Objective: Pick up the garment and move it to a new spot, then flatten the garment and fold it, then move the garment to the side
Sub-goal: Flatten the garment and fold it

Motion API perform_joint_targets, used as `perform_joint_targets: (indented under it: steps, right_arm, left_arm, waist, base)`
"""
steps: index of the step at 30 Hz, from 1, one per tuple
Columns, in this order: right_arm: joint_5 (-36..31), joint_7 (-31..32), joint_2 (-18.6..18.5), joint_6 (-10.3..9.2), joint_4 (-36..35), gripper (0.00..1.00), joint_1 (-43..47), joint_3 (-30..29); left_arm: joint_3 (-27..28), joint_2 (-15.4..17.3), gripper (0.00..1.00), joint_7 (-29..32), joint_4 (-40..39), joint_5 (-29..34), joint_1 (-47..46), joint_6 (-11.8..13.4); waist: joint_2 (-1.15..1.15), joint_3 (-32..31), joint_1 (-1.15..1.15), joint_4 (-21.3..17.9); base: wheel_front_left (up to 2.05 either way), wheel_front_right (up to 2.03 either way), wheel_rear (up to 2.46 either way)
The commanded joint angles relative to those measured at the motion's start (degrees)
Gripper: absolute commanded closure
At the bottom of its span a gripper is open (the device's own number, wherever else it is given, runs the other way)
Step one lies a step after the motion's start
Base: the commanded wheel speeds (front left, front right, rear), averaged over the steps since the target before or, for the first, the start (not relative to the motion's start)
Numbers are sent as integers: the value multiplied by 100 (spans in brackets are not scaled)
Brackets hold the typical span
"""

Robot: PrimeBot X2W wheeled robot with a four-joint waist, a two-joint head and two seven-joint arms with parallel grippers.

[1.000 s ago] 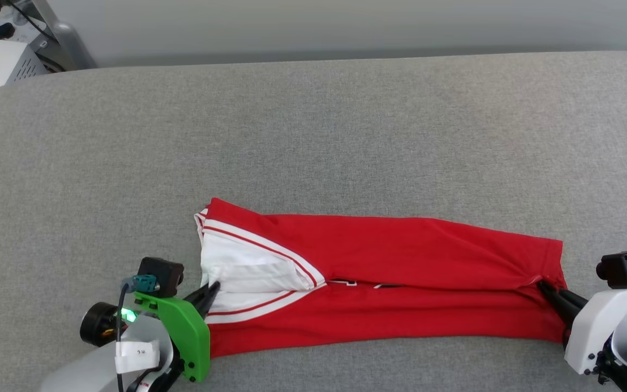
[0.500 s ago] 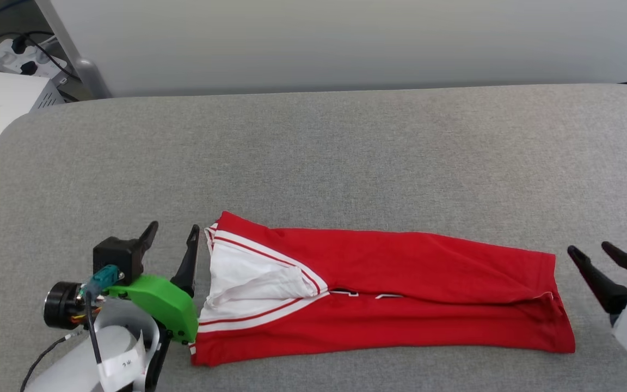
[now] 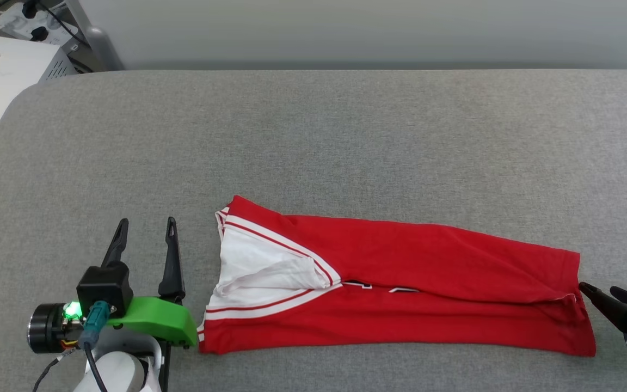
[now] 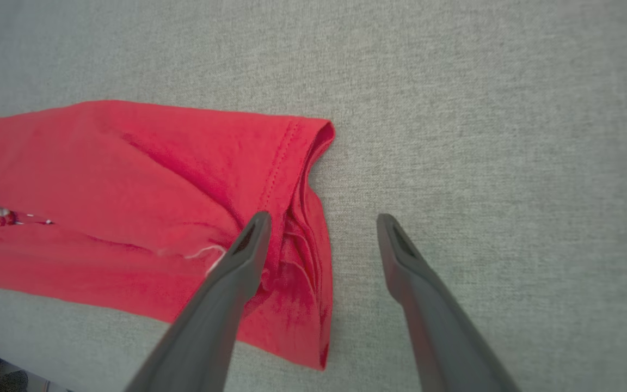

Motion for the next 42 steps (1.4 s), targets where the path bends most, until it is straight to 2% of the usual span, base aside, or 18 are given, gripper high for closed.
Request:
perform_joint_targets:
  steps: [1,9,16,17,18,19,27,38,42]
  right_arm:
    - [45,39,68,-3,95,0,-156,41]
    - [118,263,374,-3,556,0,-325,552]
    - [252,142,532,-3,635,0,-423,982]
    - [265,108,535,-3,653,15,-441,1037]
    - [268,63,527,-3,673,71,-459,1085]
    - [275,23,522,-3,695,100,-471,1115]
    - [414,-269,225,-3,997,100,-553,1118]
    - [315,-579,-675,-3,1531,100,-629,860]
    - [377,-506,-761,-3,1715,100,-630,826]
  left_arm:
    - [131,-122,0,-33,-7,163,119,-81]
    - [712,-765,0,-33,-49,985,300,-545]
    - [1173,-1181,0,-33,-110,1566,459,-787]
    - [1233,-1232,0,-33,-127,1651,482,-825]
    - [1290,-1281,0,-33,-140,1726,504,-863]
    - [1335,-1316,0,-33,-152,1786,519,-892]
    - [1667,-1571,0,-34,-144,2106,696,-1140]
    - [1890,-1790,0,-34,-58,2342,828,-1395]
    - [1919,-1831,0,-34,-24,2405,856,-1469]
  waist:
    - [0,112,0,111]
    - [0,289,0,301]
    - [0,305,0,286]
    - [0,296,0,275]
    - [0,284,0,262]
    - [0,271,0,252]
    - [0,72,0,169]
    - [0,-153,0,167]
    - [0,-229,0,181]
  base:
    - [0,0,0]
    - [0,0,0]
    - [0,0,0]
    - [0,0,0]
    - [0,0,0]
    - [0,0,0]
    - [0,0,0]
    - [0,0,0]
    - [0,0,0]
